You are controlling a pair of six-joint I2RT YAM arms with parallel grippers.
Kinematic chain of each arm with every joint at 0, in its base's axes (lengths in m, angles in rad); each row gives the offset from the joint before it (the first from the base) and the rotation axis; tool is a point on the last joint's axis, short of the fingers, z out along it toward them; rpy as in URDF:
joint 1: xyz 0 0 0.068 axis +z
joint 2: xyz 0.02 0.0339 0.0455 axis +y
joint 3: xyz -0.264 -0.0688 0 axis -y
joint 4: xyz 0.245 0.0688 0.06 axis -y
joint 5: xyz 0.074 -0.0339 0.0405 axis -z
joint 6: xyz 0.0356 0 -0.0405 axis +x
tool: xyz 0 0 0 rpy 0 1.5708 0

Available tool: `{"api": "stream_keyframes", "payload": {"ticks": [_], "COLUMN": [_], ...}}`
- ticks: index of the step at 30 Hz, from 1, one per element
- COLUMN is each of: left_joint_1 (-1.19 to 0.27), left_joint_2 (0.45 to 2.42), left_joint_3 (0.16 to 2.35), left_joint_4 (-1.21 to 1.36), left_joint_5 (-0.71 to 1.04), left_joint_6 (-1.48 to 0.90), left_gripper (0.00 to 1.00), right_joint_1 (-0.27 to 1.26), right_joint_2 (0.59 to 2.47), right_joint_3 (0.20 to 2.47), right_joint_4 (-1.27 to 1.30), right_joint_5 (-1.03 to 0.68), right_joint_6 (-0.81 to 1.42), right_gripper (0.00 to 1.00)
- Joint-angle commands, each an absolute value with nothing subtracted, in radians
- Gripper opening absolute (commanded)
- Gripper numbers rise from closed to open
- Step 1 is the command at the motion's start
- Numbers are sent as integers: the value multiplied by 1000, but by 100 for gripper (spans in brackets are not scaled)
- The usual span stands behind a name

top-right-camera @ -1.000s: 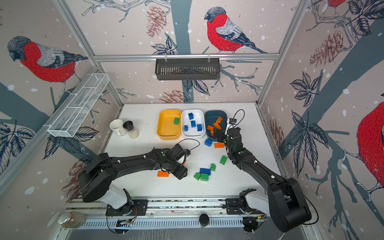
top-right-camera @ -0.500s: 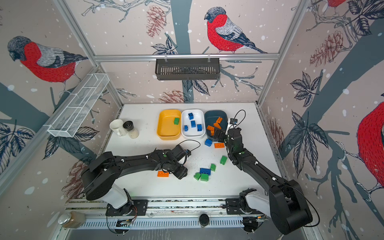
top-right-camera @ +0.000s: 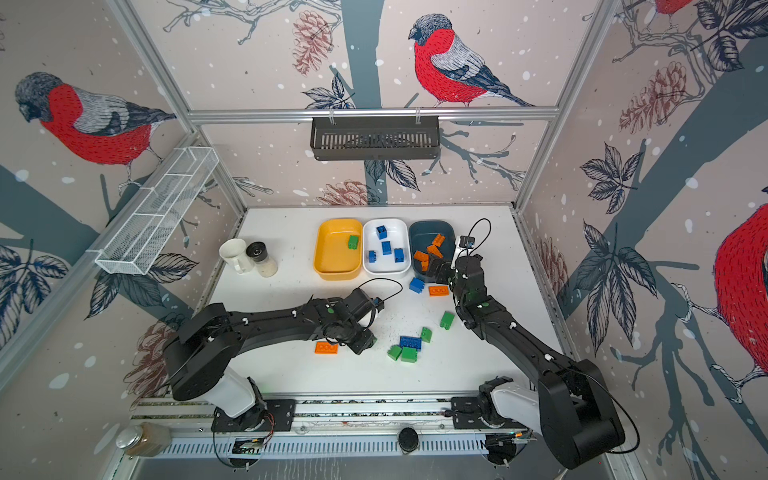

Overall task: Sort the legos into containers by color
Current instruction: 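Carry the green brick with the left gripper into the yellow tray and release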

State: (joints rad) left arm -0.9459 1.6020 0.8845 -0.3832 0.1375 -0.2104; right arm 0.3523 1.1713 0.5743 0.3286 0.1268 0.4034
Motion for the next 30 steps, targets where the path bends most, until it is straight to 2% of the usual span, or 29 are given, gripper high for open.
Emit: {"api": "stream_keyframes", "payload": {"ticks": [1,7,13,22,27,29,30], "left_joint_1": [-939,-791,-652,-496,-459,-453,-451], "left_joint_2": [1566,1504,1558,1808,1918,1939,1946], "left_joint_3": [913,990,1080,1275,1399,1425,1434], "left_joint_4": [-337,-239,-79,-87,-196,-222,-235], "left_joint_5": [95,-13,-297,-314,-292,-287,-280], "left_joint_6": [-219,-283,-363,-524,-554,-554,-556], "left_gripper": [27,25,25,25,31,39,46], "right_joint_1": [352,353,368,450,511,537,547], "right_joint_2": [1185,1187,1175,1194,1249,1301,1323], "right_joint_3": [601,622,614,618,613,606,610], "right_joint_4": [290,209,119,44,101,139,148], "right_joint_5": [99,53,11,-33,-29,4,21], "right_joint_6": [370,385,428,397,505,581,616], "right_gripper": [99,99,100,100,99,94,92]}}
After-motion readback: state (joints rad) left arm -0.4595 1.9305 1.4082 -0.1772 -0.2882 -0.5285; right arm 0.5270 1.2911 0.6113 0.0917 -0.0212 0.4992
